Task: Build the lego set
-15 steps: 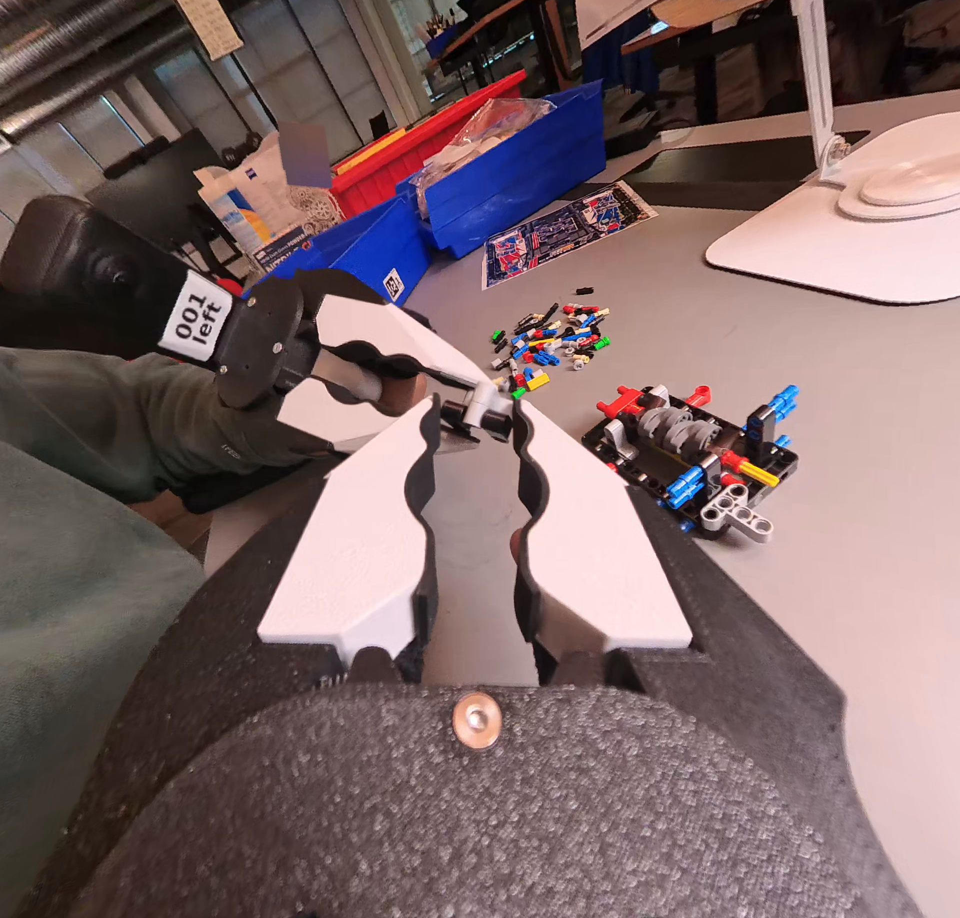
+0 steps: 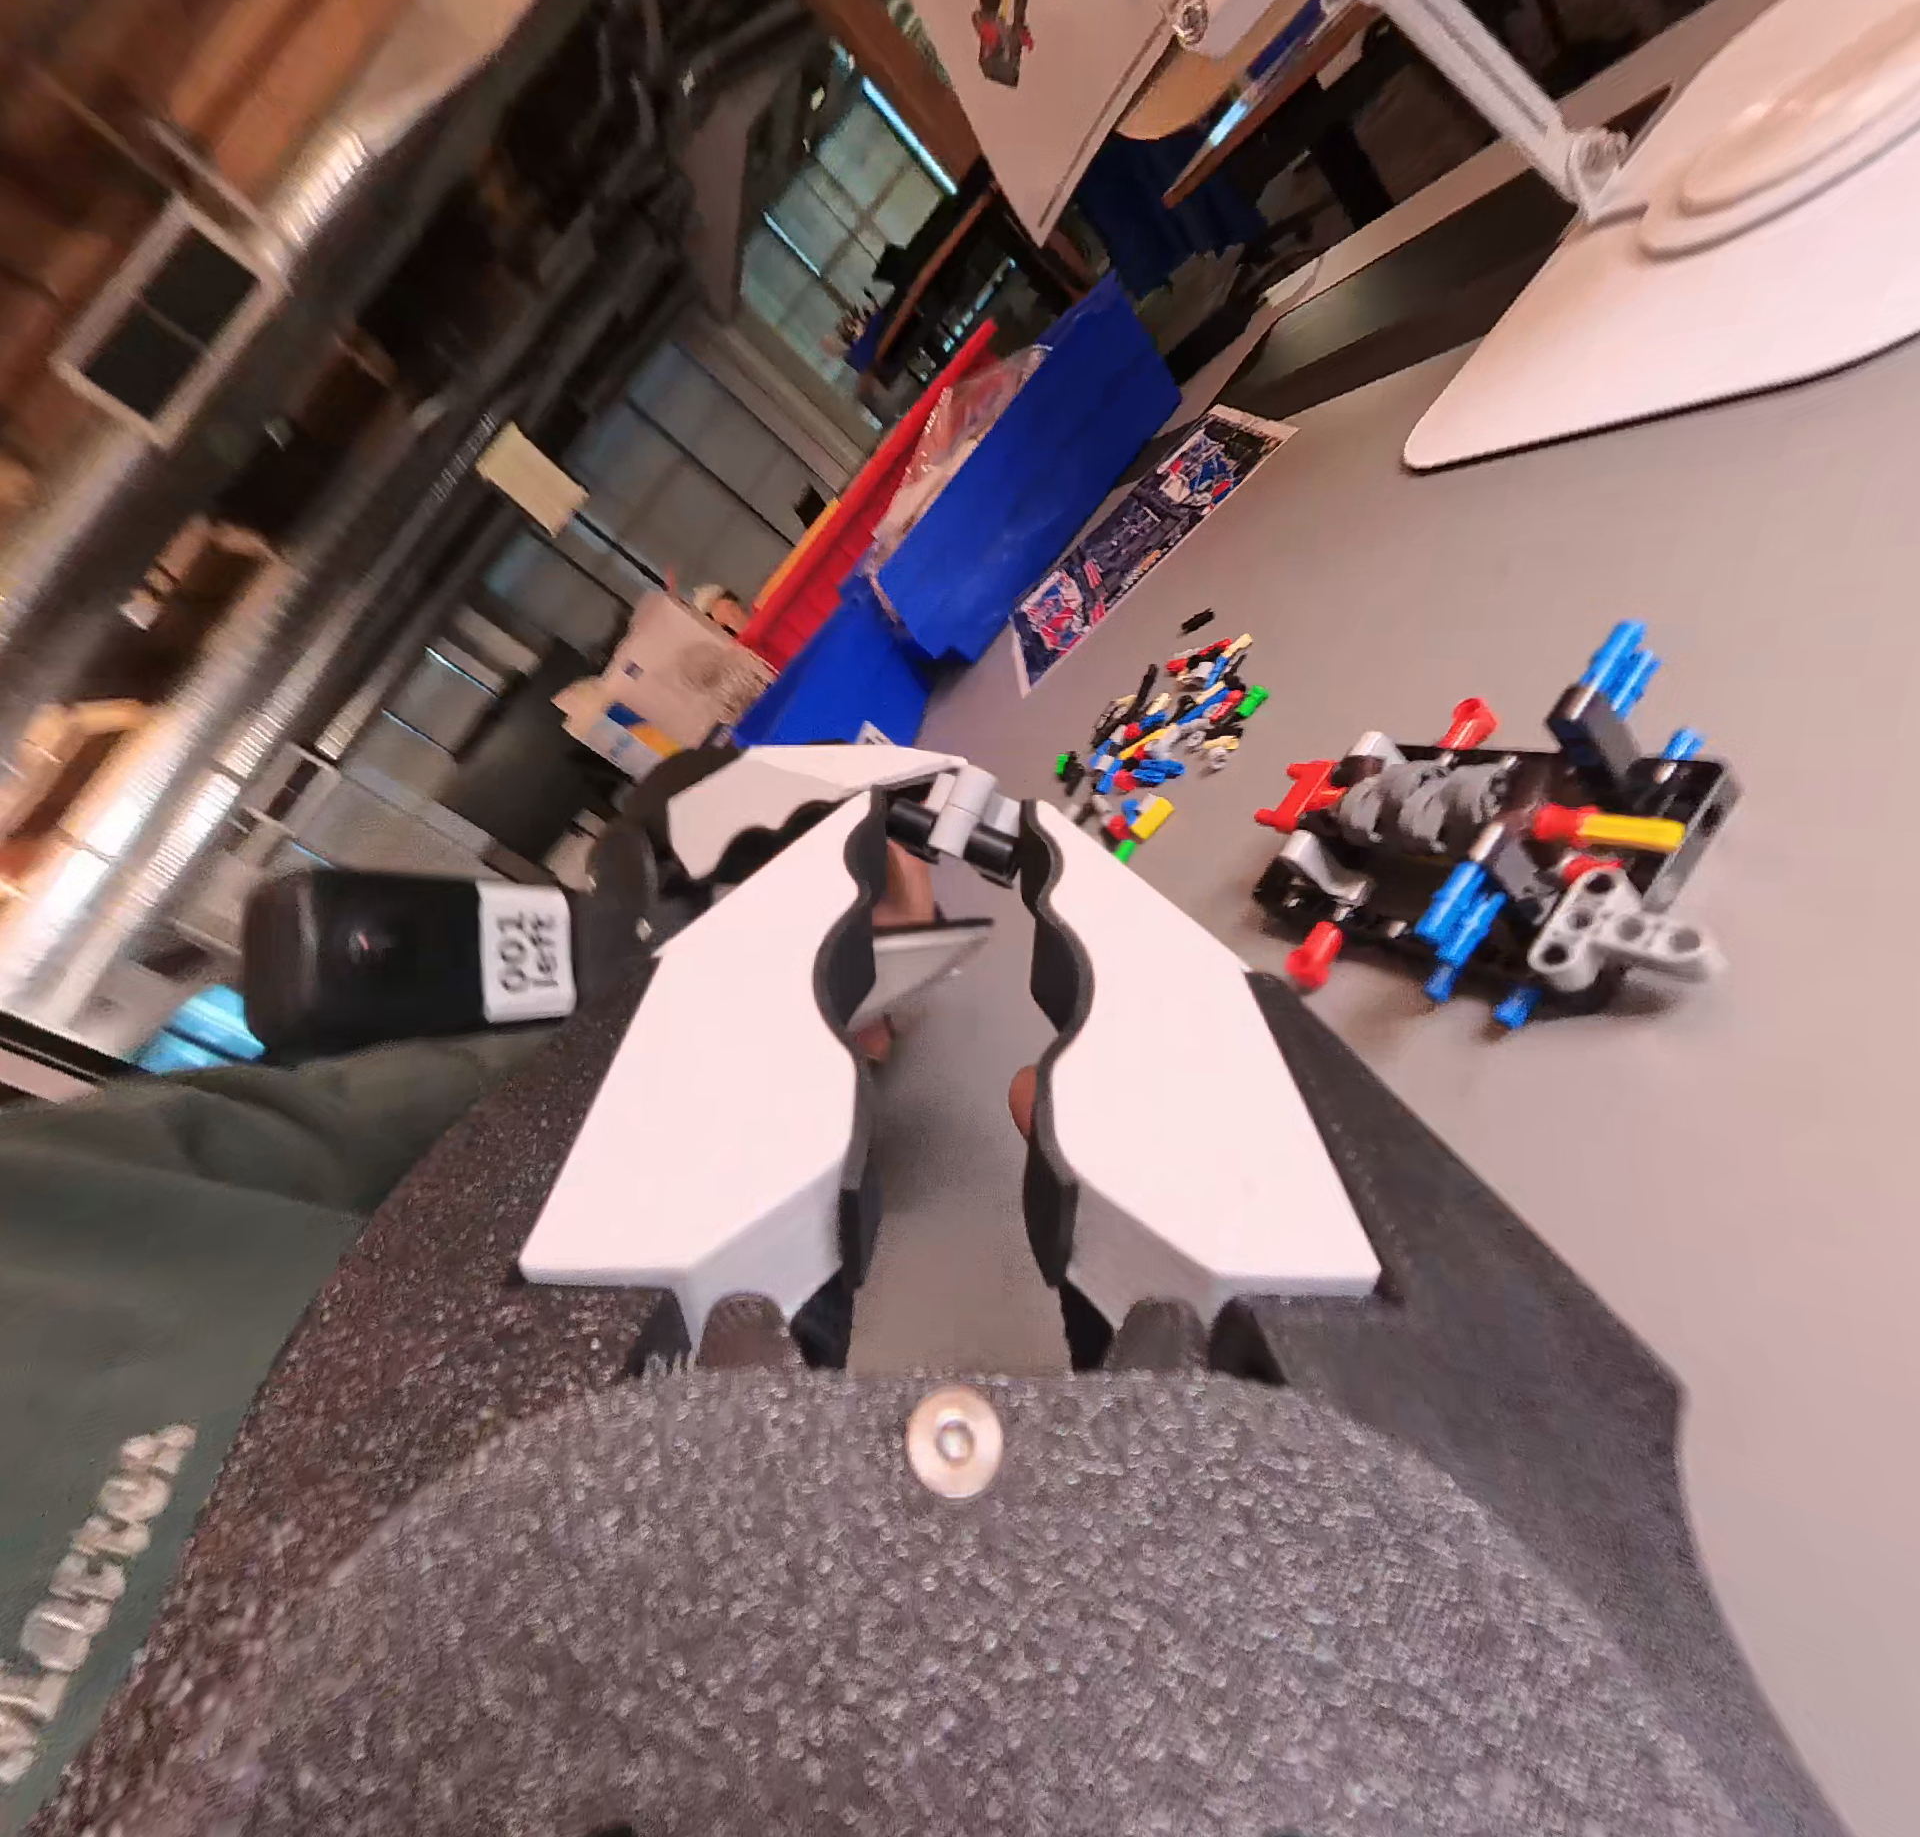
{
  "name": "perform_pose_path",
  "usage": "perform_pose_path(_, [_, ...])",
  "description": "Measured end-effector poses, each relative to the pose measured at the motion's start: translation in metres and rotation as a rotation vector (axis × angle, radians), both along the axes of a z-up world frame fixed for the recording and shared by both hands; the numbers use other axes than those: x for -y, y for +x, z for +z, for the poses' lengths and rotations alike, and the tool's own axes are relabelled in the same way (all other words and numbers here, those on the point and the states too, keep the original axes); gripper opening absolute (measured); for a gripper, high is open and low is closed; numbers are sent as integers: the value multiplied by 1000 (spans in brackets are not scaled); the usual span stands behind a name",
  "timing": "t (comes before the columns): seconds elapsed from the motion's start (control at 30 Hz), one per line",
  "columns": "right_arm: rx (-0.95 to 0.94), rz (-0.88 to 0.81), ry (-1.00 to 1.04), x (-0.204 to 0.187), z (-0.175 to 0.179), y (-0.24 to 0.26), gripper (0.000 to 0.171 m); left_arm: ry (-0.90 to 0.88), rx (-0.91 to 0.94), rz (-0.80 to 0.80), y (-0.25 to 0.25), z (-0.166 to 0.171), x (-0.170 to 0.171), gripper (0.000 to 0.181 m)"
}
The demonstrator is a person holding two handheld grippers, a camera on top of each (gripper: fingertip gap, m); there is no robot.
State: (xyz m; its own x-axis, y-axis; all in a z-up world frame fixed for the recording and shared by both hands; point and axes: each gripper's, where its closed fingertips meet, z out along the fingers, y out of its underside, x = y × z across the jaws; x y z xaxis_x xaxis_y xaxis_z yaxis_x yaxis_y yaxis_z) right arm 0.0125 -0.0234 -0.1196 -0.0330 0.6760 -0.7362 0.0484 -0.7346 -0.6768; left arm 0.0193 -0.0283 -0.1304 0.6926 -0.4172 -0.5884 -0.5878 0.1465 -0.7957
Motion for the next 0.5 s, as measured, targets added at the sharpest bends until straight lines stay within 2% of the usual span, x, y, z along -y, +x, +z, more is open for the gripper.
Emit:
perform_pose_path(0.2, [-5,31,-200,8,-8,-3,23,84,-167,34,0,-3,-2,33])
perform_pose_path(0.3, [12,27,-218,9,-13,-4,23,92,-244,29,3,-9,0,25])
perform_pose_path(0.5, [-6,42,-217,10,-8,-2,23,74,-185,11,4,-3,2,23])
